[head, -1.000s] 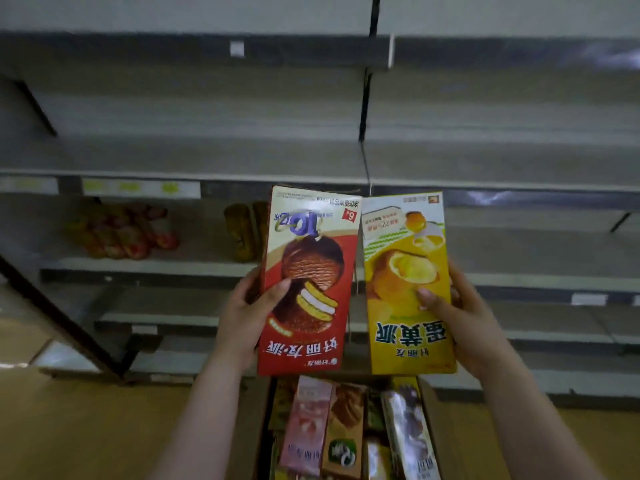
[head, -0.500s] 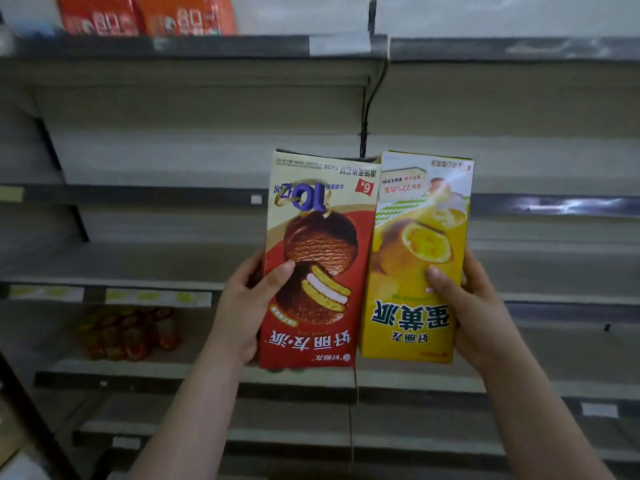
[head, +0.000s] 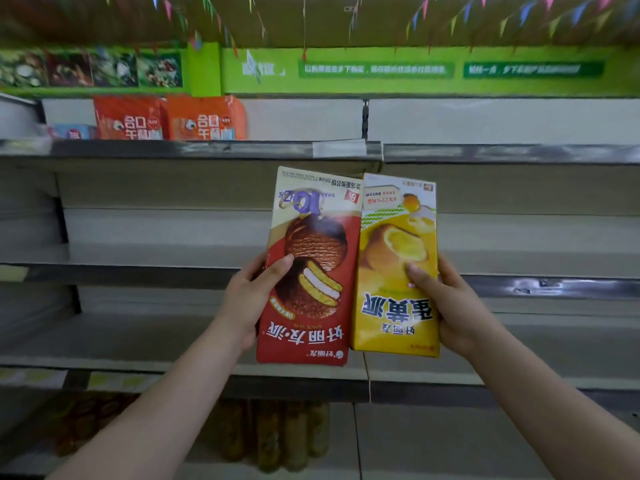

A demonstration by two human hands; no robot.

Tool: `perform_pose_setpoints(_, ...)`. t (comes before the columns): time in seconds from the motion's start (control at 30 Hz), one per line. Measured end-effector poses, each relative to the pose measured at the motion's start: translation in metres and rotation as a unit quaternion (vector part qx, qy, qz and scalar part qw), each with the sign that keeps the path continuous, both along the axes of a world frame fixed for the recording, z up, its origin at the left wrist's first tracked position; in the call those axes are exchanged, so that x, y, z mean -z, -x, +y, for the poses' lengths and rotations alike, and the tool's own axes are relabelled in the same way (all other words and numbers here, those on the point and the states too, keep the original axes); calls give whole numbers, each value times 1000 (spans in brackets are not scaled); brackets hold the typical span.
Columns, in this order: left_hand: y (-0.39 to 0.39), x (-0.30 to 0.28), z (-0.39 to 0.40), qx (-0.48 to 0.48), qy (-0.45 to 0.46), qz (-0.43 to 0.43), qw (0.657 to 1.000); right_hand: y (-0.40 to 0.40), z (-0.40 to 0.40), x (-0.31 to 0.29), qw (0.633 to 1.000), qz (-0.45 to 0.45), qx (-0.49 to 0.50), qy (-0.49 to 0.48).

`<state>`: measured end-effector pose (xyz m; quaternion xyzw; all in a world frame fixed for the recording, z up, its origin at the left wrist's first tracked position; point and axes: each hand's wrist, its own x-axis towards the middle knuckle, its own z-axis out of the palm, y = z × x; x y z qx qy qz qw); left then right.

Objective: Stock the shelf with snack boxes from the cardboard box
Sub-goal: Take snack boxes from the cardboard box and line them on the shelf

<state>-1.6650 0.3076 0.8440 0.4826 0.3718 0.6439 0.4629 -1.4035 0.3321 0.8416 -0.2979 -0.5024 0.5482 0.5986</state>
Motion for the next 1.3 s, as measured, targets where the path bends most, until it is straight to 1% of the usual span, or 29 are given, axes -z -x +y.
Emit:
perform_pose_setpoints(0.17,4,4,6,0,7,0,1000,2,6,-1,1000,-11,-11,19)
perform_pose_setpoints(0.77,10,9,10,-5,8,3,1000,7,2,0,1000,-4,0,16)
perform_pose_setpoints(0.93,11,9,6,-1,13,1,1000,4,-3,-3,999,-8,-27,25)
perform_pose_setpoints(1.07,13,9,1,8,21,4,1000,-3,-6,-5,997,-31,-67,21)
perform_pose_setpoints(1.17,13,7,-4,-6,3,12,1000,-11,2,-4,997,-20,-61,47)
perform_pose_setpoints(1.3,15,4,-10,-43,-24,22,999,-9,8,-5,994,2,-9,110)
